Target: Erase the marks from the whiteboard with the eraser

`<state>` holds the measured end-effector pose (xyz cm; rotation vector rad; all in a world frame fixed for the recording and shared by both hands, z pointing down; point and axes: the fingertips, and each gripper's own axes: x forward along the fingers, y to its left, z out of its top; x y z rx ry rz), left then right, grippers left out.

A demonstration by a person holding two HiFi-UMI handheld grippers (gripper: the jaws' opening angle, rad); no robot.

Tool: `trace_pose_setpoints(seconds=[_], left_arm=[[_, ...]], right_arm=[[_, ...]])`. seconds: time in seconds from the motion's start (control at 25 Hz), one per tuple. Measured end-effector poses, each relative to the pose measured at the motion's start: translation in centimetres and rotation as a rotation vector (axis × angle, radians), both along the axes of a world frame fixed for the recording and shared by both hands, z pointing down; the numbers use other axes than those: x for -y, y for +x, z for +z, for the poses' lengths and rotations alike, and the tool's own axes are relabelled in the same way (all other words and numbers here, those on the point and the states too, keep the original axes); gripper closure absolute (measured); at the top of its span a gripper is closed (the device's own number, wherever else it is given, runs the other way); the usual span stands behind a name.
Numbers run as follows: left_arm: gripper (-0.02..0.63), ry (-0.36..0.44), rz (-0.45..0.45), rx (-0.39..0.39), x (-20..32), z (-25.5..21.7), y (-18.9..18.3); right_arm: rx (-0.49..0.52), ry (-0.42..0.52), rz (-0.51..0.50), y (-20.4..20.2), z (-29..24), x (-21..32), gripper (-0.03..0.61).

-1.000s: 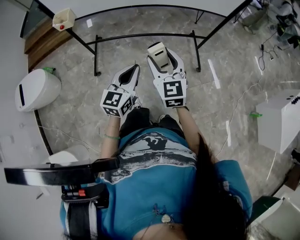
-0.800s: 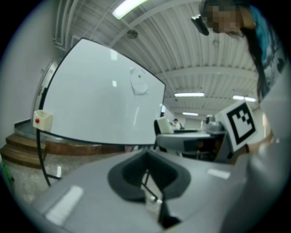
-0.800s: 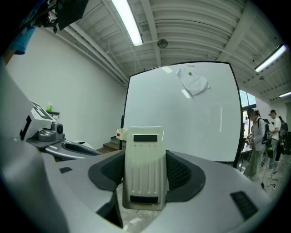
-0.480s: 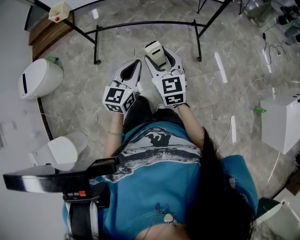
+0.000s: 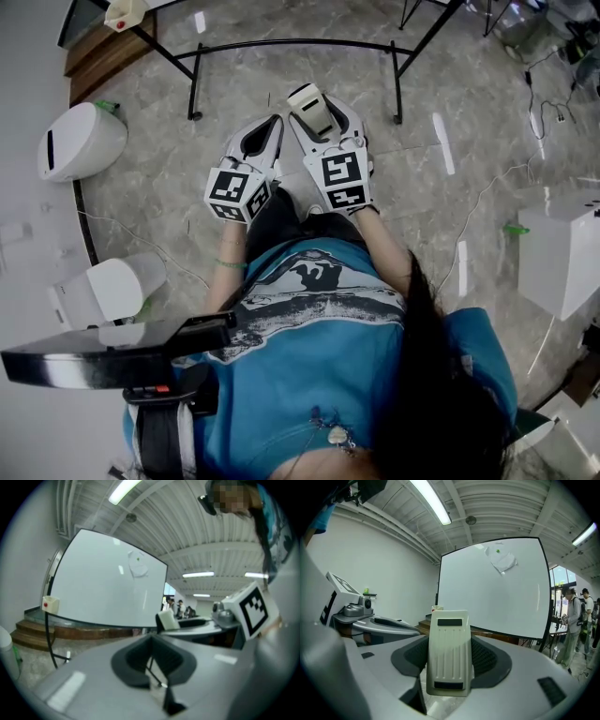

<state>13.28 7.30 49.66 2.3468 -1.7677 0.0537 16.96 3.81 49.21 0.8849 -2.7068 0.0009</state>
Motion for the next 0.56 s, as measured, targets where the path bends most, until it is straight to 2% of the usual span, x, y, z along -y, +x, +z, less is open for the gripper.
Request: trace_pose_setpoints(seconds=[0.56], left_arm=[[0.611, 0.017, -0.027, 0.010, -1.7, -0.5, 0.0]], right_arm=[[0.018, -0.019, 0.005, 0.8, -0.3, -0.9, 0.316]])
